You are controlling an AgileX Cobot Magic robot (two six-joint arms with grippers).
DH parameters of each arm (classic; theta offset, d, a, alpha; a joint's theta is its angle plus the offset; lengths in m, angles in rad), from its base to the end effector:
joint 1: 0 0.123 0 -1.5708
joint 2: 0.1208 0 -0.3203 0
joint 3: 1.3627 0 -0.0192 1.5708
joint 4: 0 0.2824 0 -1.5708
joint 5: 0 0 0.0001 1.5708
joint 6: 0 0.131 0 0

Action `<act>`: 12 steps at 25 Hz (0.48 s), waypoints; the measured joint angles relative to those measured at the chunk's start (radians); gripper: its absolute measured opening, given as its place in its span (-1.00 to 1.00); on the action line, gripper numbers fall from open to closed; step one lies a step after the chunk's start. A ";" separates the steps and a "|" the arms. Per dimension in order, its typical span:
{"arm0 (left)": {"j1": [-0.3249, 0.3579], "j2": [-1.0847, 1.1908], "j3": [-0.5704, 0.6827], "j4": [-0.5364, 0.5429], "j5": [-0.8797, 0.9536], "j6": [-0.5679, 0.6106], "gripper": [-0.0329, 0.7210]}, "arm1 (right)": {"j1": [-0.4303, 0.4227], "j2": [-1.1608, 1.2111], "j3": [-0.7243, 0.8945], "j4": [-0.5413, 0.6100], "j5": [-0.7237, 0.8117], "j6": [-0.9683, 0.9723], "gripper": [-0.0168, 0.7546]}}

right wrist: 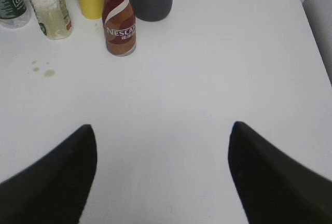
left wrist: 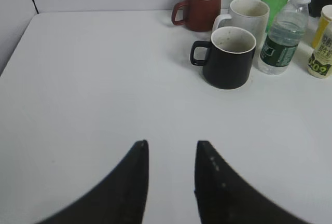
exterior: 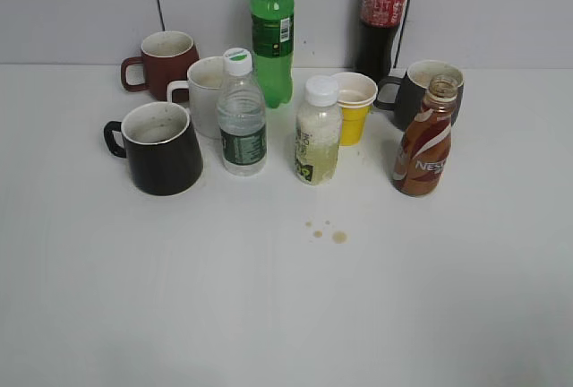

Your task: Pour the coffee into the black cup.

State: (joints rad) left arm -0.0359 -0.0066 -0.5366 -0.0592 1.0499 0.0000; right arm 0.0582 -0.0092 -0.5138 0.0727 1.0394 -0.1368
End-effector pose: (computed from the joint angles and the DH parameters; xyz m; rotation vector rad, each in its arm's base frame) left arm 0.0178 -0.0074 0.2882 0.0396 1.9897 -0.0933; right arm 0.0205 0.0094 0.2819 -0.1979 1.9882 0.0358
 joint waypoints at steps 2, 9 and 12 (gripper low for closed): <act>0.000 0.000 0.000 0.000 0.000 0.000 -0.27 | 0.000 0.000 0.000 0.001 0.000 0.000 0.58; 0.000 0.000 0.000 0.000 0.000 0.000 -0.27 | 0.000 0.000 0.000 0.001 0.000 -0.001 0.57; 0.000 0.000 0.000 0.000 0.000 0.000 -0.27 | 0.000 0.000 0.000 0.001 0.000 -0.001 0.57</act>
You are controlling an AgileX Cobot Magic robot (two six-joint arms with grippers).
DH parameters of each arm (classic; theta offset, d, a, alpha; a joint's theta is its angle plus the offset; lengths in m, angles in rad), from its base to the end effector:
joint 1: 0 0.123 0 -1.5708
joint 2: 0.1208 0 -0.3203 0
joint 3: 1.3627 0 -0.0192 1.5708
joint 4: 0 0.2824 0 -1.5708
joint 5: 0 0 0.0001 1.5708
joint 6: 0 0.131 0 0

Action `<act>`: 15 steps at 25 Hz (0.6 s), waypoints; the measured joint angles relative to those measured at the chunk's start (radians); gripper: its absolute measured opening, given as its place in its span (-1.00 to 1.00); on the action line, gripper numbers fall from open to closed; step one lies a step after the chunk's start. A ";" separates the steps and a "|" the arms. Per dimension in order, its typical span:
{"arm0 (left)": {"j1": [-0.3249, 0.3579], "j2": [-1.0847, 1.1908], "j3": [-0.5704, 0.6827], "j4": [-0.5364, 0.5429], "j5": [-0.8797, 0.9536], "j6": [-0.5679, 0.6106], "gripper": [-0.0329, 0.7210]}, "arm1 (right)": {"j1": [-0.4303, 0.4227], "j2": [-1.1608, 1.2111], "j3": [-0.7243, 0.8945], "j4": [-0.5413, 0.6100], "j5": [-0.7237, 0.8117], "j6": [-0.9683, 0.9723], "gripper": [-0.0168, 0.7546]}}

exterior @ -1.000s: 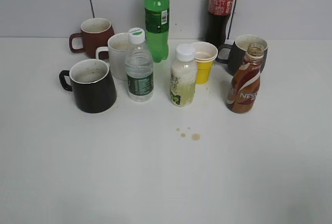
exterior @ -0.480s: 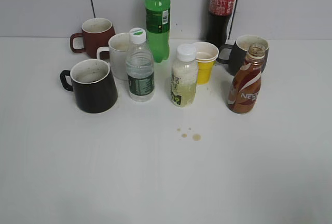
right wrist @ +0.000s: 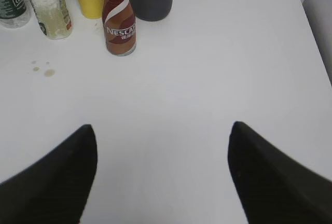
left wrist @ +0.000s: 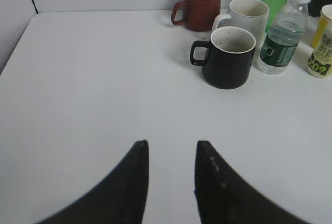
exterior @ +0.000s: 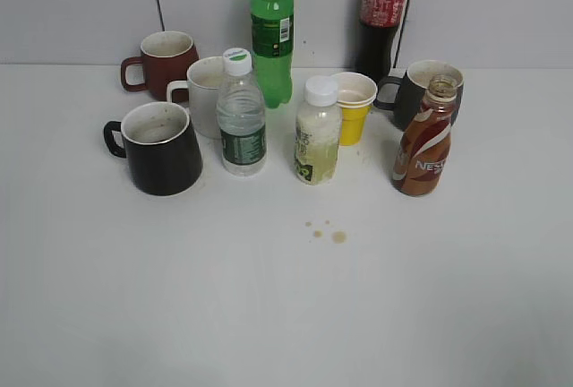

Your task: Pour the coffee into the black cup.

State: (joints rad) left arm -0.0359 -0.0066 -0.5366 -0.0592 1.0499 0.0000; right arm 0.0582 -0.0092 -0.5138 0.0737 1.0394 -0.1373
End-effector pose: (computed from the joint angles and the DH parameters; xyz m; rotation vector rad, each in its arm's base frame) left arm 0.0178 -0.0074 0.2882 0.0396 1.9897 -0.0933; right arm 0.0205 0.0095 0.2819 -0.1984 1.9881 0.0367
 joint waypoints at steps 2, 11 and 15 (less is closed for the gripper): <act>0.000 0.000 0.000 0.000 0.000 0.000 -0.27 | 0.000 0.000 0.000 0.000 0.000 0.000 0.57; 0.000 0.000 0.000 0.000 0.000 0.000 -0.27 | 0.000 0.000 0.000 0.000 0.000 0.000 0.57; 0.000 0.000 0.000 0.000 0.000 0.000 -0.27 | 0.000 0.000 0.000 0.000 0.000 0.001 0.57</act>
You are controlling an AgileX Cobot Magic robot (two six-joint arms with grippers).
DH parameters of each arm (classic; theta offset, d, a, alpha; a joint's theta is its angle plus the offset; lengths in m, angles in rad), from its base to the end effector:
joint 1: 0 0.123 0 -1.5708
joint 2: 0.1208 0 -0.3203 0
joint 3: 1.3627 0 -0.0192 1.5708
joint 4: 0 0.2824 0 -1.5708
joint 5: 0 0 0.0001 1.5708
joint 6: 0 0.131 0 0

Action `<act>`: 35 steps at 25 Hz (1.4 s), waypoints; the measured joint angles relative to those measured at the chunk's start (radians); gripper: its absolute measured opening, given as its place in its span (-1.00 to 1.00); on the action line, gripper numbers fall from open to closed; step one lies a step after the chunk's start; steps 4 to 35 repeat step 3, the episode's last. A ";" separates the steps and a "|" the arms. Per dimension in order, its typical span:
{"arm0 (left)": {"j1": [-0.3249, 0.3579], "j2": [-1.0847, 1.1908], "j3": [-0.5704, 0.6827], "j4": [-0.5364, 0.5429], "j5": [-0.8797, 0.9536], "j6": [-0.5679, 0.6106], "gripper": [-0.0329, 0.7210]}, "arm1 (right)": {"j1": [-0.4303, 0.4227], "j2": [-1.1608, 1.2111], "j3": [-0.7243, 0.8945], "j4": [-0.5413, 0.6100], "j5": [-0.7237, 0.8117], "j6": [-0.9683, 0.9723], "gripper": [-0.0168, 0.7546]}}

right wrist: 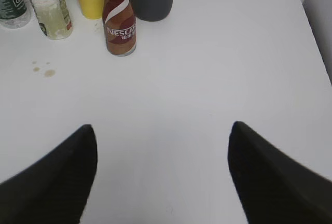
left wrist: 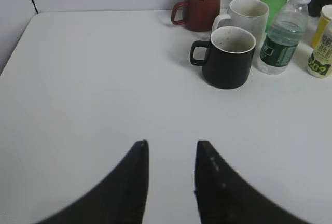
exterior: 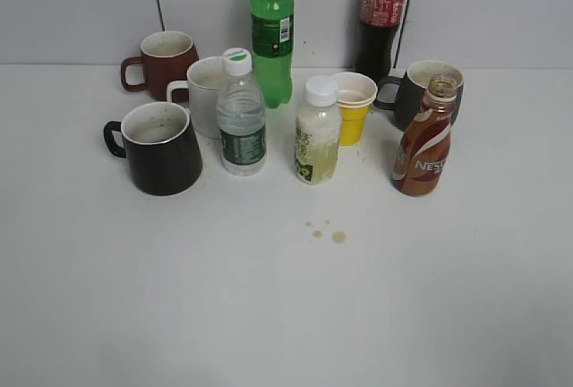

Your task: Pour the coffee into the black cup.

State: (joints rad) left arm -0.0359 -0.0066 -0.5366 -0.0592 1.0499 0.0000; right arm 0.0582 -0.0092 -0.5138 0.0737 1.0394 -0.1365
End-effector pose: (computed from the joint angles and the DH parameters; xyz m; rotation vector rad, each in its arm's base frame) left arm 0.0178 -0.0074 0.2882 0.0396 1.9897 -0.0933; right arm 0.0205 0.0095 0.2819 -0.1976 1.9882 0.0372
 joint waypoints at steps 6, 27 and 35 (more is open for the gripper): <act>0.000 0.000 0.000 0.000 0.000 0.000 -0.27 | 0.000 0.000 0.000 0.000 0.000 0.000 0.57; 0.000 0.000 0.000 0.000 0.000 0.000 -0.27 | 0.000 0.000 0.000 0.000 0.000 0.000 0.57; 0.000 0.000 0.000 0.000 0.000 0.000 -0.27 | 0.000 0.000 0.000 0.000 0.000 0.000 0.57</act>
